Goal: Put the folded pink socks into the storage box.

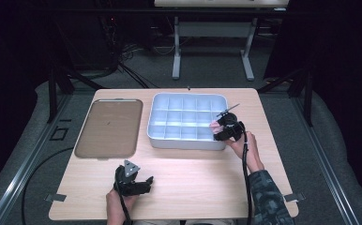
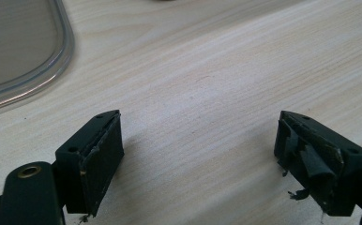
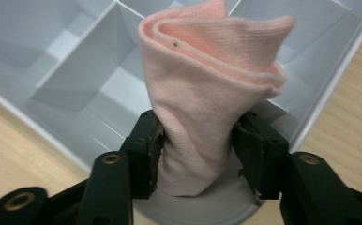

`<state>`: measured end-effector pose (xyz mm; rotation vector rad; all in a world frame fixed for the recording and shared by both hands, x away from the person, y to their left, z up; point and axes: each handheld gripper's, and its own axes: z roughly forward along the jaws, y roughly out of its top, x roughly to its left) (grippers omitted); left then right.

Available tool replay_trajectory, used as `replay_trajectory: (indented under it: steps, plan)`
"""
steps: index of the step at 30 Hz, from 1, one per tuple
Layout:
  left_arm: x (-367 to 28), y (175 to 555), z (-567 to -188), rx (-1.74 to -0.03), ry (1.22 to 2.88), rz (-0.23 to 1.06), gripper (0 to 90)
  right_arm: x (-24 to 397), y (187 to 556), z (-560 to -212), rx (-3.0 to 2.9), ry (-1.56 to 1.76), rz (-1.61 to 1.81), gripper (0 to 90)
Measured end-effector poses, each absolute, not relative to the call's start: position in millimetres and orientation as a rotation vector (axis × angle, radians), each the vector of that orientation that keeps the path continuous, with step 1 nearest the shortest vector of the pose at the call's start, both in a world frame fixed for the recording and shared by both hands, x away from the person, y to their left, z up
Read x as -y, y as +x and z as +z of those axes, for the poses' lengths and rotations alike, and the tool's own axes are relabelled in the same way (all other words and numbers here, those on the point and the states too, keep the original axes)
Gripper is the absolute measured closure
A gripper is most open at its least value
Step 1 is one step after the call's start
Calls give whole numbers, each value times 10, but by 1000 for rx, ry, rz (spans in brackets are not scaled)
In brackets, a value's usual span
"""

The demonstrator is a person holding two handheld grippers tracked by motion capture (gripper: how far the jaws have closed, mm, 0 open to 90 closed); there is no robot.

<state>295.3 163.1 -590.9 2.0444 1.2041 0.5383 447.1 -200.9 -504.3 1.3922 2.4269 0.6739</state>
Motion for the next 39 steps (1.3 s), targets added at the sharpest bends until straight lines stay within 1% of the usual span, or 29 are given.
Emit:
replay_trajectory:
  steps: [5,8,11,14,21,24,26,30,31,36,39]
  plan:
    - [-1631,2953,-5909,-1204,2045,538,156,2068,4384,-4863,-2399,1365,755,488]
    - [-1630,2953,-5909,-1204,2044,539,156,2071,4371,-4779,-2382,1360,751,455]
    - [-1630,2953,-5909,-1204,2044,538,156,2067,4360,-4726,-2348,1337,782,456]
    - [-1630,2953,-5909,-1204,2045,538,156,2049,4361,-4729,-2345,1338,784,492]
    - [-1630,2953,-5909,-1204,2045,538,156,1995,4396,-4820,-2392,1355,744,639]
    - [-1630,2953,-5909,-1204,2045,538,156,1983,4387,-4840,-2390,1345,748,659]
    - [-1630,2953,-5909,-1204,2045,538,156,1998,4372,-4844,-2381,1344,759,630]
    - [-1631,2953,-5909,-1204,2045,538,156,2059,4321,-4804,-2357,1364,826,504]
    - [-1630,2953,-5909,-1204,2045,538,156,2076,4302,-4784,-2357,1362,835,487]
    - [-1630,2953,-5909,-1204,2044,538,156,2136,4151,-4683,-2335,1339,916,395]
    - [-1630,2953,-5909,-1205,2044,538,156,2158,4039,-4631,-2334,1317,932,316]
